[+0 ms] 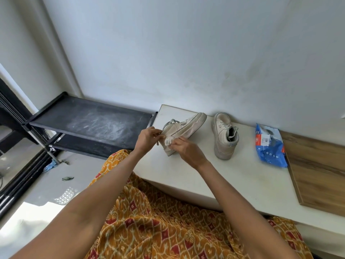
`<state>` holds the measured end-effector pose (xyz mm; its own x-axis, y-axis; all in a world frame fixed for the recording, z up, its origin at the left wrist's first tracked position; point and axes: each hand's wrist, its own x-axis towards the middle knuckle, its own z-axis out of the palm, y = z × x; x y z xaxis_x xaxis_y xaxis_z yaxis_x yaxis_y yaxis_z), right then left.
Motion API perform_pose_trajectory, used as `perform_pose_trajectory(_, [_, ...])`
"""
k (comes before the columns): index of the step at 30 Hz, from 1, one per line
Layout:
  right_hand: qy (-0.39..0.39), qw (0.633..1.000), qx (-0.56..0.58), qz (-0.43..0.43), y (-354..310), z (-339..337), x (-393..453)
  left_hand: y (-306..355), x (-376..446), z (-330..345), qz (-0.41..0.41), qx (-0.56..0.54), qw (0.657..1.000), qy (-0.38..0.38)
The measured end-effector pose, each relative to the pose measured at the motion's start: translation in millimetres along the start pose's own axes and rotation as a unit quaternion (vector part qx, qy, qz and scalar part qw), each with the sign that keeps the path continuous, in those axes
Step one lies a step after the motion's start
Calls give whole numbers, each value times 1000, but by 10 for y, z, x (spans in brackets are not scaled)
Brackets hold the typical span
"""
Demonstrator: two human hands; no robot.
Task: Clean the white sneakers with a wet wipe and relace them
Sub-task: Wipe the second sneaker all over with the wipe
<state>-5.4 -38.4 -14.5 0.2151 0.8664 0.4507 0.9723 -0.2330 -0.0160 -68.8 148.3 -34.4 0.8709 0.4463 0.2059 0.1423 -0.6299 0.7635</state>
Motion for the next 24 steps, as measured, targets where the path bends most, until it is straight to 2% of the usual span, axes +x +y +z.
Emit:
perform_pose_trajectory(2, [18, 996, 28, 82, 80, 6, -18, 27, 4, 7, 3, 0, 1000, -3])
perform_pose_trajectory(5, [47, 967, 70, 241, 149, 40, 22, 43, -3, 17, 6, 3, 1000, -9])
perform_pose_trajectory(7, [57, 968, 66, 237, 68, 38, 71, 59, -3, 10, 8, 6, 1000, -10])
perform_pose_trajectory(10, [60, 987, 83, 124, -172, 43, 128, 93, -7, 27, 23, 11, 1000, -9])
perform_pose_trajectory(12, [56, 983, 102, 140, -193, 73, 165, 137, 11, 18, 36, 19, 999, -20])
perform_pose_trajectory(14, [83, 953, 130, 259, -49, 96, 182, 161, 41, -19, 48, 19, 998, -40])
perform_pose_trajectory(16, [102, 907, 135, 386, 180, 38, 164, 192, 55, -38, 73, 21, 995, -61])
perform_pose_trajectory(18, [89, 890, 97, 437, 352, -50, 135, 241, 61, -29, 93, 22, 993, -73])
perform_pose_trajectory(21, [88, 922, 31, 375, 261, -97, 158, 257, 116, -54, 99, 24, 993, -55])
perform_pose_trajectory(24, [116, 953, 40, 277, -58, 38, 206, 223, 192, -119, 129, 55, 988, -58])
